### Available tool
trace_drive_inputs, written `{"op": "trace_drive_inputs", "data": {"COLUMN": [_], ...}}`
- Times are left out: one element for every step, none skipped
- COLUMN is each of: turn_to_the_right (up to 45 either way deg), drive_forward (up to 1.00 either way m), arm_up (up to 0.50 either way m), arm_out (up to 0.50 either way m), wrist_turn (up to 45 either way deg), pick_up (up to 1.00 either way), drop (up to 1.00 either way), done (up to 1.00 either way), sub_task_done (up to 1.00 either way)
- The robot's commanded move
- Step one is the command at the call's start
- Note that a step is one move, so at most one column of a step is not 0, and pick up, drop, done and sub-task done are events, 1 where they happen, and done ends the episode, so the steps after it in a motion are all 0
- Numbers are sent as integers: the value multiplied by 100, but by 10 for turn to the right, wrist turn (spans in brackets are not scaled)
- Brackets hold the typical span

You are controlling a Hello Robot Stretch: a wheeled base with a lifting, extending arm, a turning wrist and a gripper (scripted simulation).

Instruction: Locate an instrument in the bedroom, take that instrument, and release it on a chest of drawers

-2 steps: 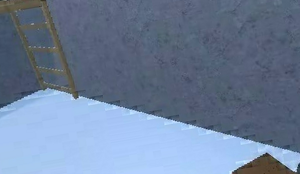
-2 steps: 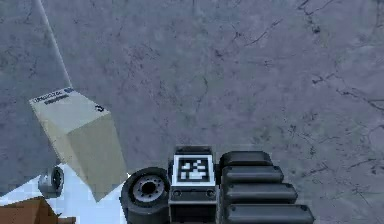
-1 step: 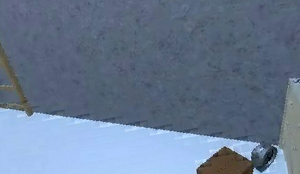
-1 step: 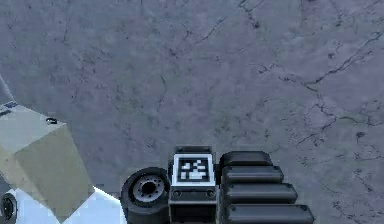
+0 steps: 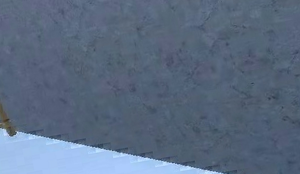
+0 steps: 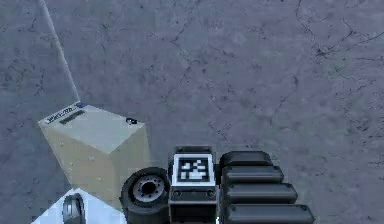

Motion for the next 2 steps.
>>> {"op": "trace_drive_inputs", "data": {"turn_to_the_right": [270, 0], "drive_forward": [0, 15], "arm_up": [0, 0], "arm_out": [0, 0], "wrist_turn": [0, 0], "pick_up": [0, 0], "drop": [0, 0], "done": [0, 0], "sub_task_done": [0, 0]}}
